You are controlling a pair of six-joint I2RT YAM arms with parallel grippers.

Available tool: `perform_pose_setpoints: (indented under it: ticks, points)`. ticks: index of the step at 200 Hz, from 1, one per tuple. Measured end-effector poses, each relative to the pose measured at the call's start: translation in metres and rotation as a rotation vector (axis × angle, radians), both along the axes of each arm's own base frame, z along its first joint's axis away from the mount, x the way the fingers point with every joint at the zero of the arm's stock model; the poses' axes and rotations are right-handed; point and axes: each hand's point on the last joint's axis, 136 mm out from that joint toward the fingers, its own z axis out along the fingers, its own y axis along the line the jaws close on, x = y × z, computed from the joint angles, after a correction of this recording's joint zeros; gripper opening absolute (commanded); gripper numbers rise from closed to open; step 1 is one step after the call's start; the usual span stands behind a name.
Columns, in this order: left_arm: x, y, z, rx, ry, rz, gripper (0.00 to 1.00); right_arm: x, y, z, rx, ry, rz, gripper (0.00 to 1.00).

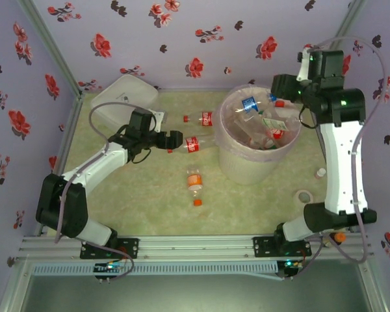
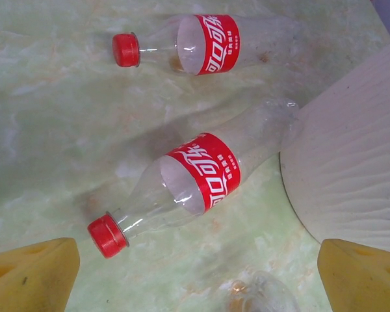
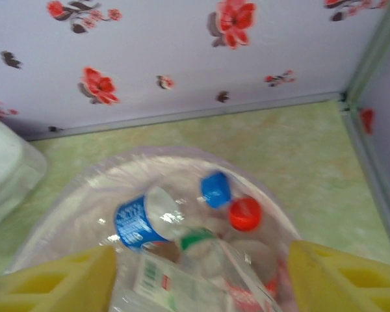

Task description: Put the plastic bottles in the bin

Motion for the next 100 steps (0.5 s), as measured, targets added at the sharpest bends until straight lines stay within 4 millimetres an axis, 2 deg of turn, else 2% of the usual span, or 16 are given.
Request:
perform_pose_setpoints:
  ticks: [18,37,51,66,89,100]
  points:
    - [0.002,-0.001,-0.001,0.004,0.002,-0.002,0.95,-0.017,-0.011,-0.012,-0.037,0.036,-0.034,0.5]
    - [0.006,-0.003,0.002,0.005,-0.001,-0.005,0.95,-0.029,-0.016,-0.04,-0.068,0.12,-0.049,0.43]
    - [0.009,-0.005,0.005,0.005,-0.008,-0.008,0.95,-0.029,-0.018,-0.06,-0.079,0.174,-0.054,0.37]
    - [0.01,-0.007,0.009,0.004,-0.017,-0.014,0.95,-0.027,-0.017,-0.082,-0.084,0.229,-0.051,0.35]
    - [0.01,-0.009,0.011,0.004,-0.023,-0.02,0.95,-0.022,-0.016,-0.106,-0.077,0.267,-0.049,0.34]
    - [0.01,-0.009,0.01,0.004,-0.022,-0.021,0.95,-0.019,-0.017,-0.11,-0.068,0.263,-0.055,0.34]
